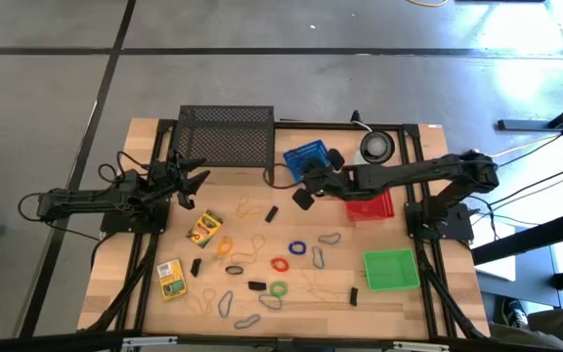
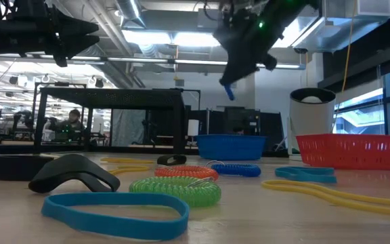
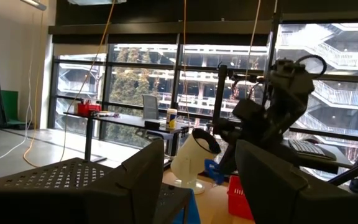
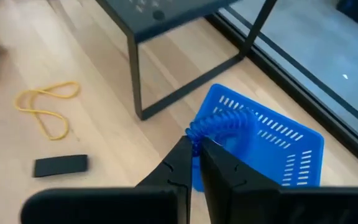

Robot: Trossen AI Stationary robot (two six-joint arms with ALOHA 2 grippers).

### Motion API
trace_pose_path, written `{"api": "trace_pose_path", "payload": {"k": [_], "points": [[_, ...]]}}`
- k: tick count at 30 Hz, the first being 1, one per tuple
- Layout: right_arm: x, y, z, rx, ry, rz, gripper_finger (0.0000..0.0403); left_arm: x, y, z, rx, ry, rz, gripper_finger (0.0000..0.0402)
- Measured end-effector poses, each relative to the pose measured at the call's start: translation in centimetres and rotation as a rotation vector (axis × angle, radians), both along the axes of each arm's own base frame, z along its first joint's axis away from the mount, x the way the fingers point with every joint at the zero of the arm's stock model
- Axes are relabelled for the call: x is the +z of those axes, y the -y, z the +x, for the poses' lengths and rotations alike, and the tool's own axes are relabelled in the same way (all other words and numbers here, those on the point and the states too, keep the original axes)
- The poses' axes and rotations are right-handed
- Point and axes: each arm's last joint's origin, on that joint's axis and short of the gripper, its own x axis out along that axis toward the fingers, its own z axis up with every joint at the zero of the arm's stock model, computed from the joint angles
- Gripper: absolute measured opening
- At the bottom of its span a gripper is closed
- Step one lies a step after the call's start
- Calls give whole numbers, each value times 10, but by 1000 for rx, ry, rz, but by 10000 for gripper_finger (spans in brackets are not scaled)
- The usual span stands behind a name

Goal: Pick & Place Office Desk Supplies
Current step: Put the blue wrist coil into the blue bin

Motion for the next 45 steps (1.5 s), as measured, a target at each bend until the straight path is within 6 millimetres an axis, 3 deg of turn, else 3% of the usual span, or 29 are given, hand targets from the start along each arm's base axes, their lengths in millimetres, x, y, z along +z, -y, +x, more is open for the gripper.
{"api": "trace_pose_path", "payload": {"k": [12,18,25,30,37,45], "points": [[-25,26,8,-62,-68,57,23,0,0,0,0,0,0,194],[-32,57,9,-195,-46,40,23,0,0,0,0,0,0,194],[-60,85,11,-327,-80,79,23,0,0,0,0,0,0,194],[-76,90,14,-339,-113,86,23,0,0,0,0,0,0,194],[-78,88,15,-319,-104,150,31,0,0,0,0,0,0,194],[-78,88,15,-316,-106,151,101,0,0,0,0,0,0,194]]}}
